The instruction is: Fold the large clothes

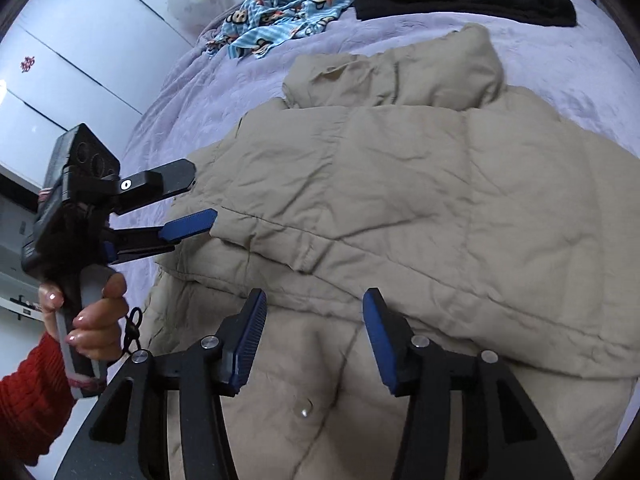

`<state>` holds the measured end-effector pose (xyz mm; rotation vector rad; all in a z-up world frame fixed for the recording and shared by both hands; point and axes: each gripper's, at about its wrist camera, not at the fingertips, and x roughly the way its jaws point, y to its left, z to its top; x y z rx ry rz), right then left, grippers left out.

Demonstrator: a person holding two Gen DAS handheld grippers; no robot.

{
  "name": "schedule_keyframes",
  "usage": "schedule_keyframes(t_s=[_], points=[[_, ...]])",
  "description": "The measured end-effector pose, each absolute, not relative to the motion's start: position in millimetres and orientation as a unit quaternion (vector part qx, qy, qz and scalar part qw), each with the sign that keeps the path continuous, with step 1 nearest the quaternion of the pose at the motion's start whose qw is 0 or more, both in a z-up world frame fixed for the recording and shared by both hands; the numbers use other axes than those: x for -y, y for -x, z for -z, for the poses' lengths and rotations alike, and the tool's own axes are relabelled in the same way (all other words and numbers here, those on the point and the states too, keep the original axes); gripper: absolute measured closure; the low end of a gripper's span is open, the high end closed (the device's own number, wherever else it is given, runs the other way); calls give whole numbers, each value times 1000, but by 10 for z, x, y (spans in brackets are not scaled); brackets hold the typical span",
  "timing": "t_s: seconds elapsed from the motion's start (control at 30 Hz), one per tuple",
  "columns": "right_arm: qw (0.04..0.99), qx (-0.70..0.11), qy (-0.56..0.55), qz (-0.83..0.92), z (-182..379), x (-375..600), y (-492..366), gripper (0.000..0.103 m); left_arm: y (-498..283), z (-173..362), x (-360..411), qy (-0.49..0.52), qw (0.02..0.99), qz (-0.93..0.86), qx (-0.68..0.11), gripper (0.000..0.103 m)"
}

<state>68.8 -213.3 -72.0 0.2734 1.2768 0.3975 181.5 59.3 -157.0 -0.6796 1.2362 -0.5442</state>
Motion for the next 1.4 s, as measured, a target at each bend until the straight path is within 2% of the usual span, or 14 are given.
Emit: schedule_keyframes(t_s=[0.03, 0.07, 0.1, 0.17, 0.4, 0.53, 0.6, 0.67, 0.73, 0.83, 0.9, 1.1, 1.23, 1.4], points=[[774, -594, -125, -179, 738, 2190, -656, 49, -1842, 1603, -511, 299, 728, 243, -567, 11], [773, -598, -121, -175, 757, 2256, -605, 49, -1879, 1616, -411, 289, 728, 243, -572, 24], [772, -602, -114, -169, 784, 2319, -557, 49, -1905, 1651, -326, 281, 725, 247, -579, 55], [770, -610, -106, -155, 840, 2432, -485, 49, -1967, 1715, -156, 271, 710, 244, -603, 91], [796, -590, -74, -110, 816, 2771, -475, 49, -1755, 1128, -304, 267, 776, 235, -520, 91], [818, -571, -25, -56, 748, 3136, -512, 49, -1655, 1168, -566, 260, 781, 196, -532, 91], [827, -561, -14, -32, 751, 3376, -535, 53, -1641, 1343, -614, 265, 767, 186, -553, 91], [816, -574, -62, -34, 849, 3615, -570, 67, -1623, 1510, -573, 244, 767, 176, -567, 91], [810, -580, -80, -31, 951, 3704, -590, 70, -1621, 1672, -471, 207, 774, 164, -576, 91], [810, -580, -84, -26, 1041, 3689, -590, 71, -1613, 1712, -423, 178, 782, 154, -577, 91], [811, -578, -88, -27, 1042, 3693, -586, 71, -1606, 1649, -455, 160, 786, 140, -580, 84], [803, -587, -102, -23, 994, 3723, -561, 70, -1515, 1423, -719, 80, 814, 62, -572, 84], [785, -613, -71, -48, 772, 3572, -399, 54, -1488, 1235, -866, 76, 825, 53, -557, 84], [785, -588, -130, -147, 300, 3493, -237, 53, -1568, 1031, -675, 84, 832, 90, -541, 84]])
